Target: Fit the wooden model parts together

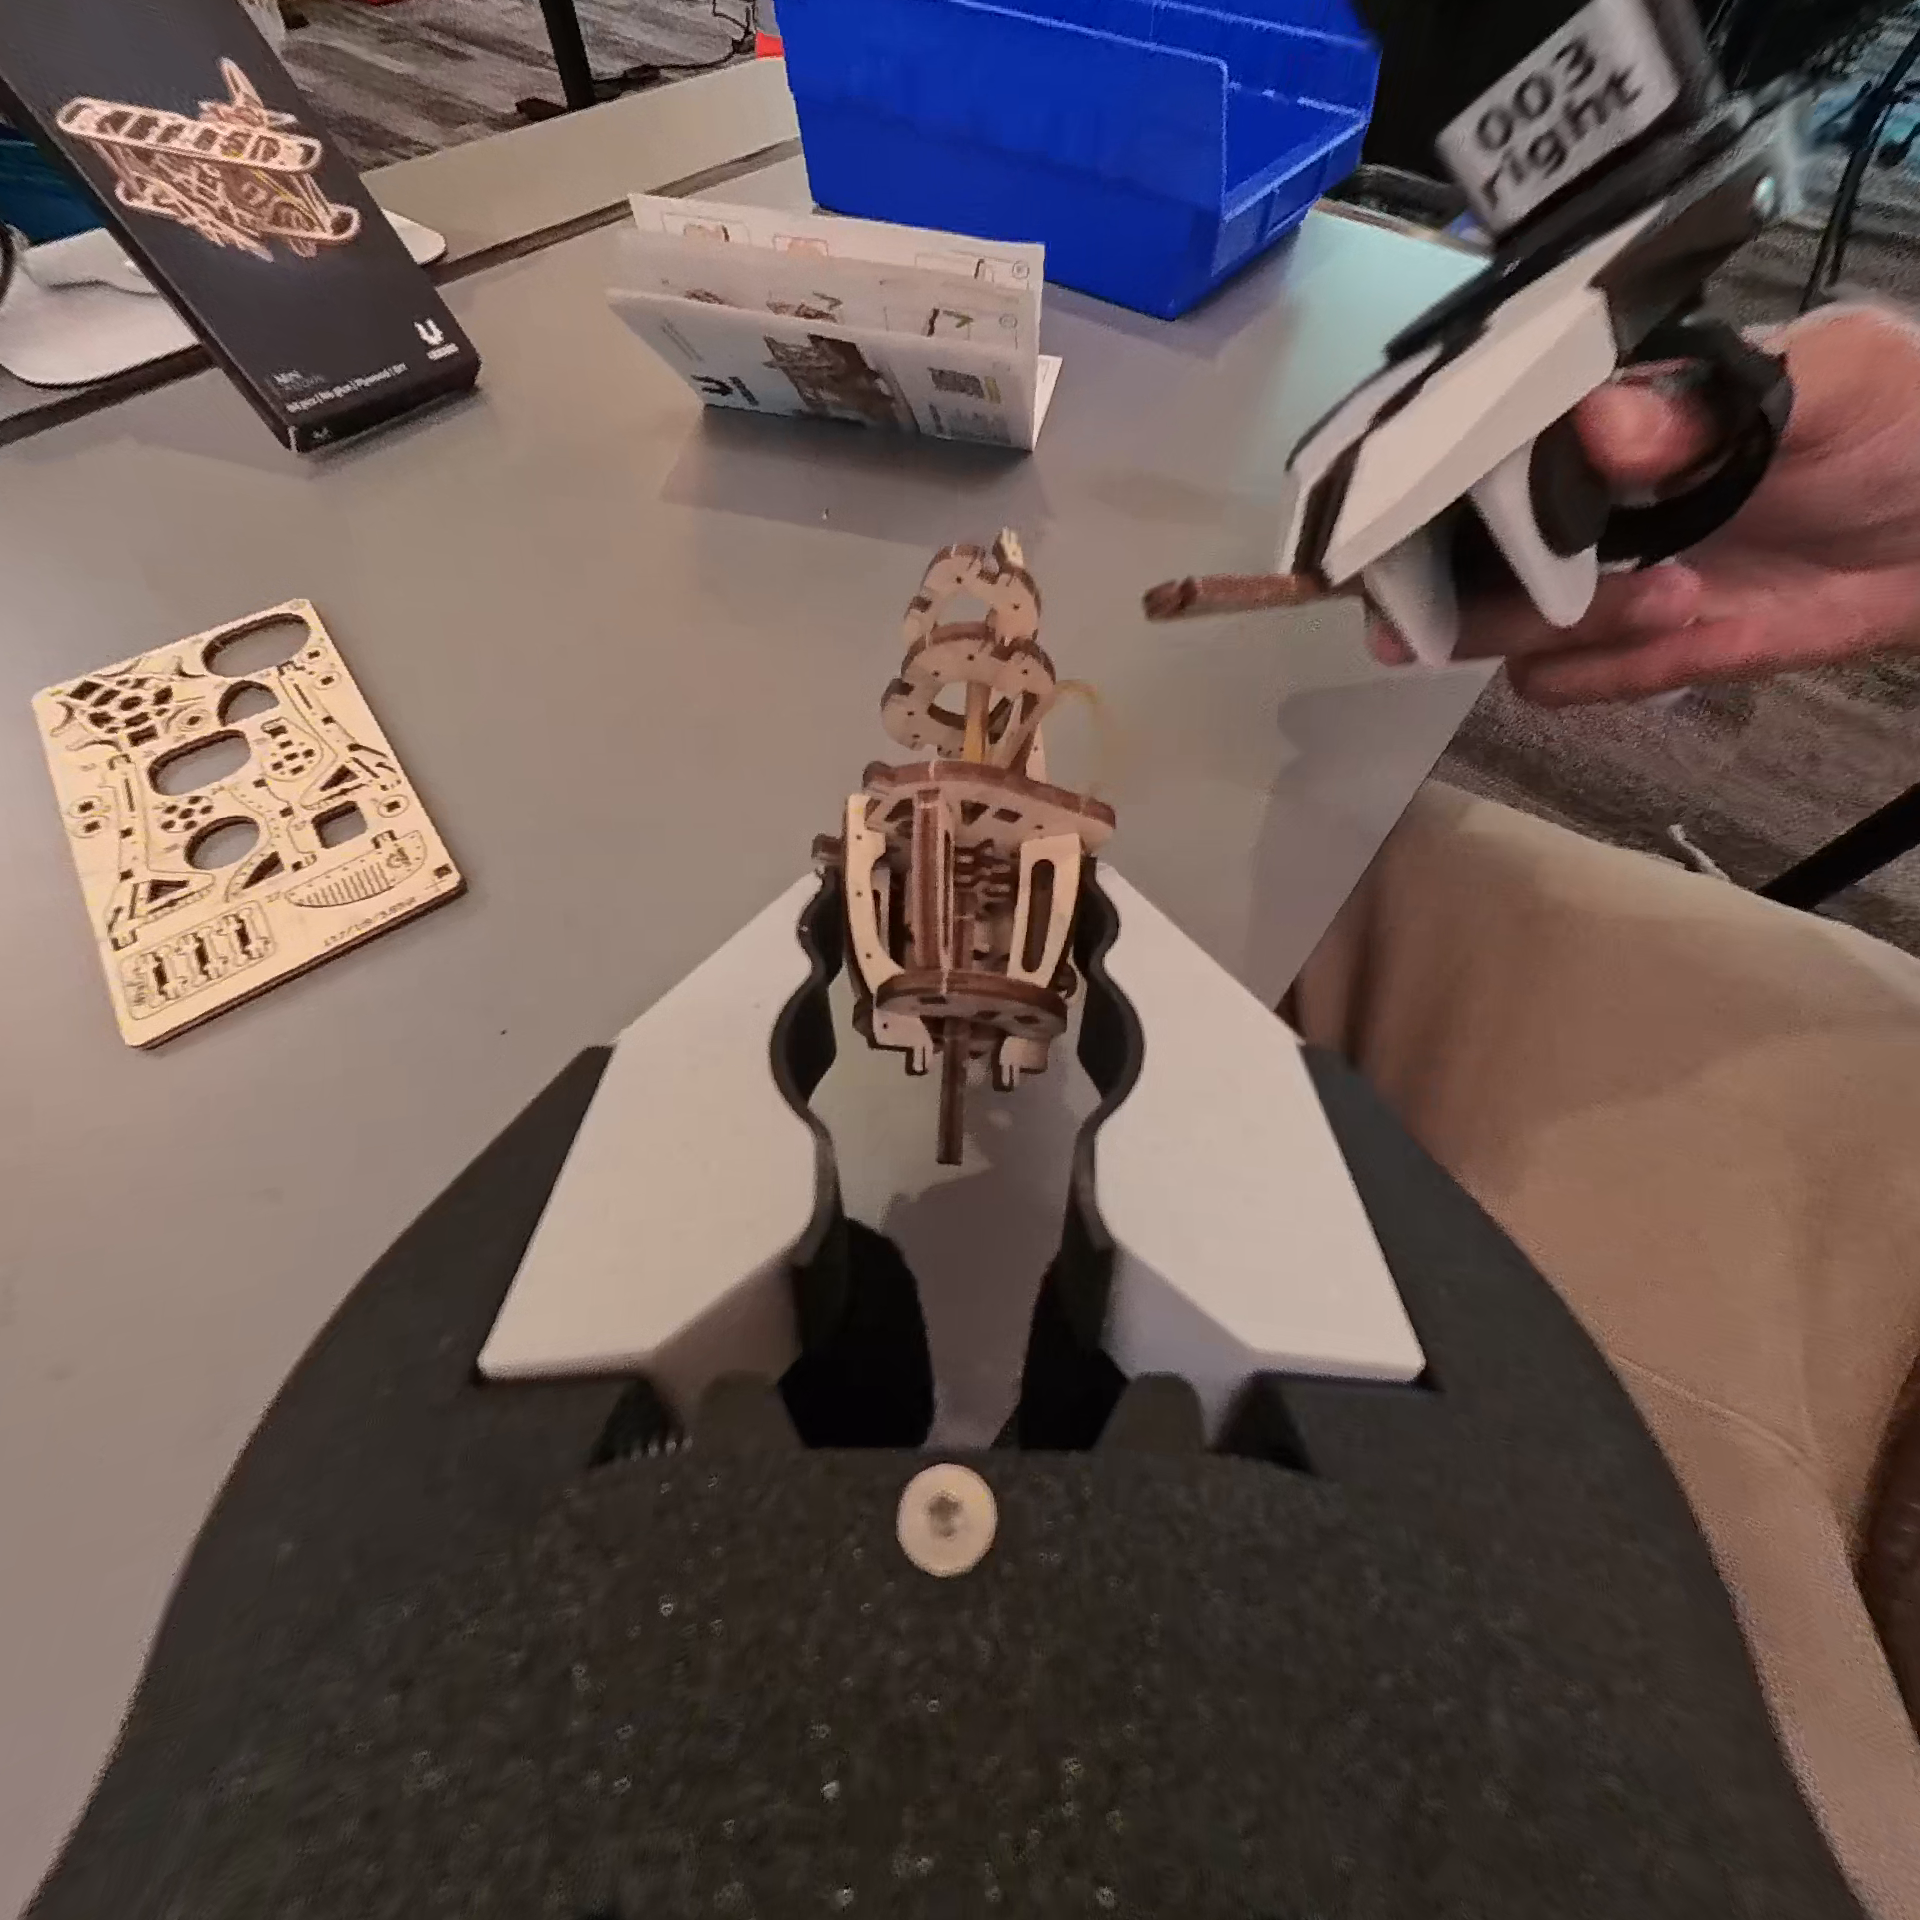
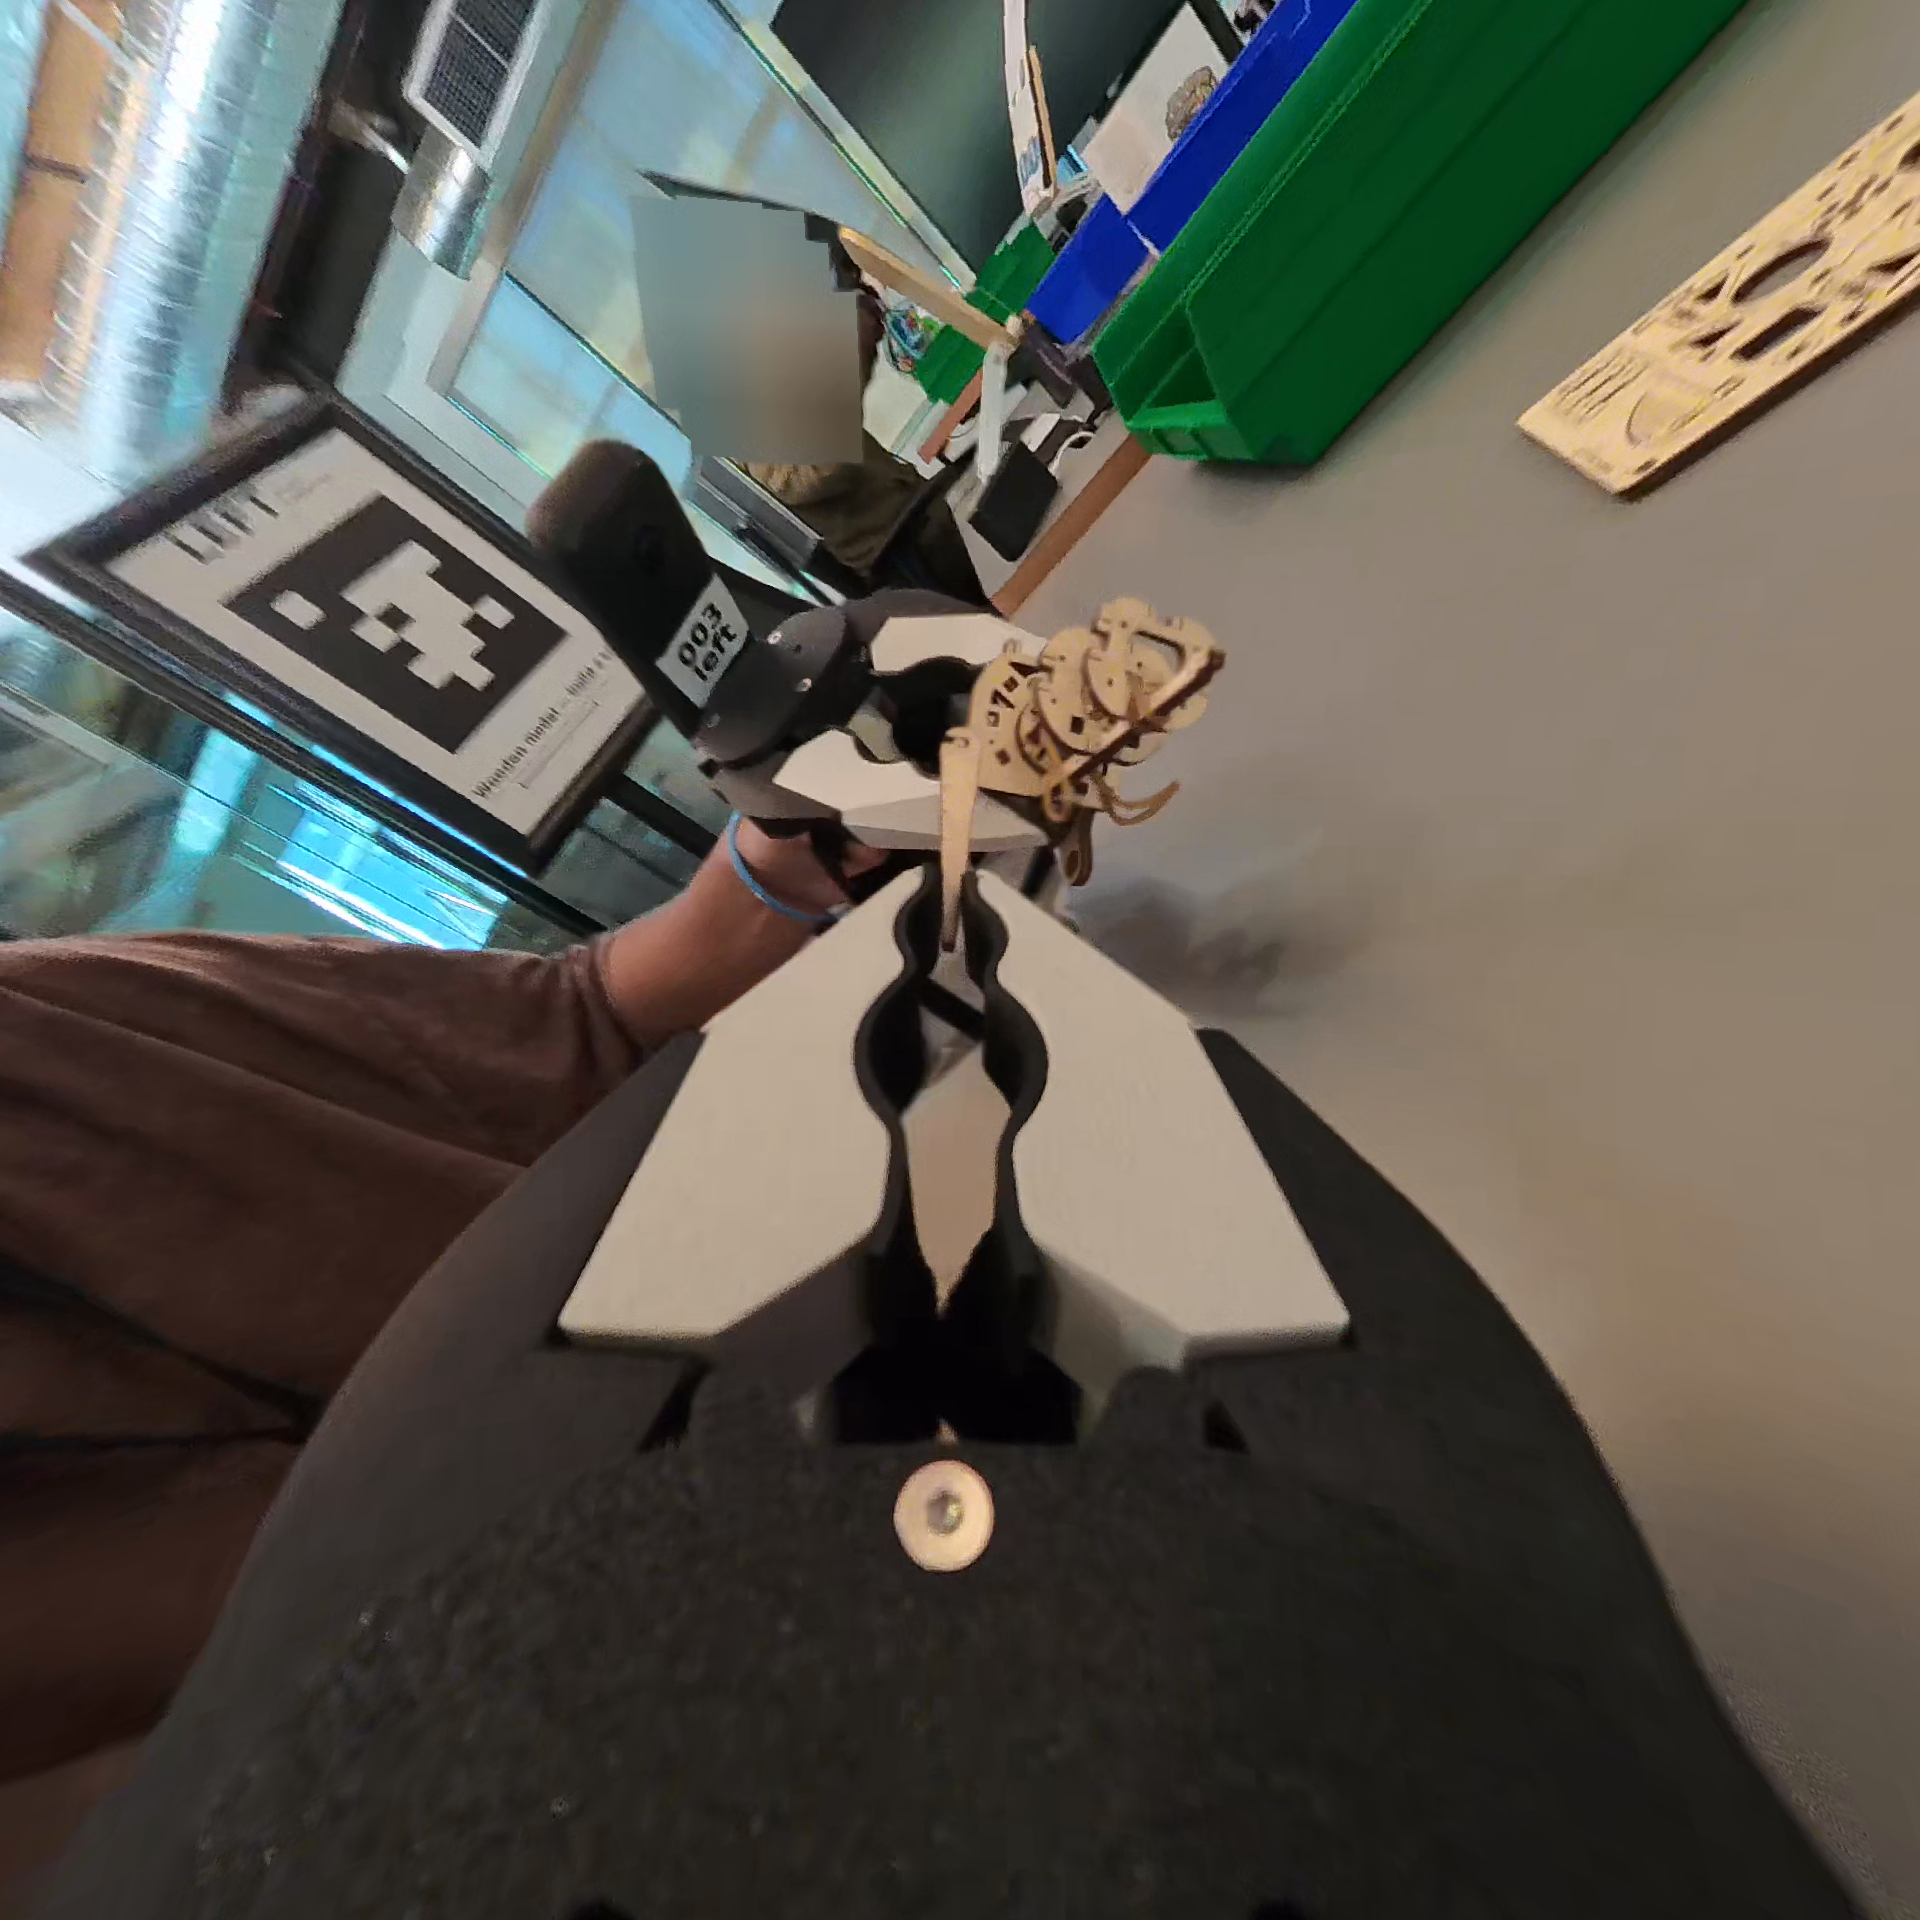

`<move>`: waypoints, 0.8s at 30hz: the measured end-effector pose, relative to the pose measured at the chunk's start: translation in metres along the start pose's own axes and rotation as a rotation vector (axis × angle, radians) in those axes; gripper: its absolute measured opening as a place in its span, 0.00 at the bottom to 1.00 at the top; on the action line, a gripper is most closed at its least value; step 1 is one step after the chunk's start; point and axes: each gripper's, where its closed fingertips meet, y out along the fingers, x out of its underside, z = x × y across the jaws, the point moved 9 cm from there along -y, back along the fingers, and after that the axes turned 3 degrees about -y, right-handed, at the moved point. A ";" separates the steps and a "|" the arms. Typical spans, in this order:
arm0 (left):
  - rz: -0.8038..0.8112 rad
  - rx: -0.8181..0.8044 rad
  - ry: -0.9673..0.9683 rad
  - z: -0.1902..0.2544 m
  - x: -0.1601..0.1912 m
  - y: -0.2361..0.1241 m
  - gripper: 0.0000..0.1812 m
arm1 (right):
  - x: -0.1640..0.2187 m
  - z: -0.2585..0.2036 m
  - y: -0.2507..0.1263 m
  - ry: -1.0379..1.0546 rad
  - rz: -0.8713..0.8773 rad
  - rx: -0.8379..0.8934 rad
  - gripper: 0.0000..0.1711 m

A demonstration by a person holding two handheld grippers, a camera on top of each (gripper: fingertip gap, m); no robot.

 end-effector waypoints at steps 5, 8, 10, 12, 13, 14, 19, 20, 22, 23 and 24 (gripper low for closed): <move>-0.026 0.014 0.004 0.002 0.002 0.003 0.23 | 0.006 -0.014 0.004 -0.394 -0.229 0.143 0.02; -0.045 0.081 -0.010 0.009 0.004 0.006 0.23 | 0.005 -0.026 0.014 -0.638 -0.243 0.191 0.02; -0.047 0.102 -0.011 0.012 0.005 0.007 0.23 | 0.003 -0.028 0.016 -0.687 -0.314 0.236 0.01; -0.052 0.113 -0.013 0.014 0.004 0.007 0.23 | 0.004 -0.028 0.012 -0.702 -0.387 0.217 0.02; -0.053 0.119 -0.023 0.014 0.004 0.007 0.23 | 0.006 -0.025 0.009 -0.742 -0.435 0.240 0.01; -0.058 0.113 -0.033 0.012 0.004 0.007 0.23 | 0.010 -0.018 0.003 -0.801 -0.517 0.286 0.01; -0.160 -0.052 0.041 -0.003 0.014 0.010 0.23 | 0.029 0.024 -0.010 -0.853 -0.786 0.313 0.02; -0.177 -0.060 0.046 -0.003 0.017 0.011 0.23 | 0.028 0.026 -0.008 -0.813 -0.783 0.287 0.02; -0.193 -0.057 0.035 -0.001 0.020 0.014 0.23 | 0.028 0.034 -0.008 -0.794 -0.819 0.311 0.03; -0.202 -0.055 0.030 -0.001 0.020 0.015 0.23 | 0.028 0.037 -0.009 -0.804 -0.845 0.354 0.09; -0.211 -0.058 0.032 0.000 0.021 0.016 0.23 | 0.028 0.038 -0.011 -0.817 -0.858 0.406 0.13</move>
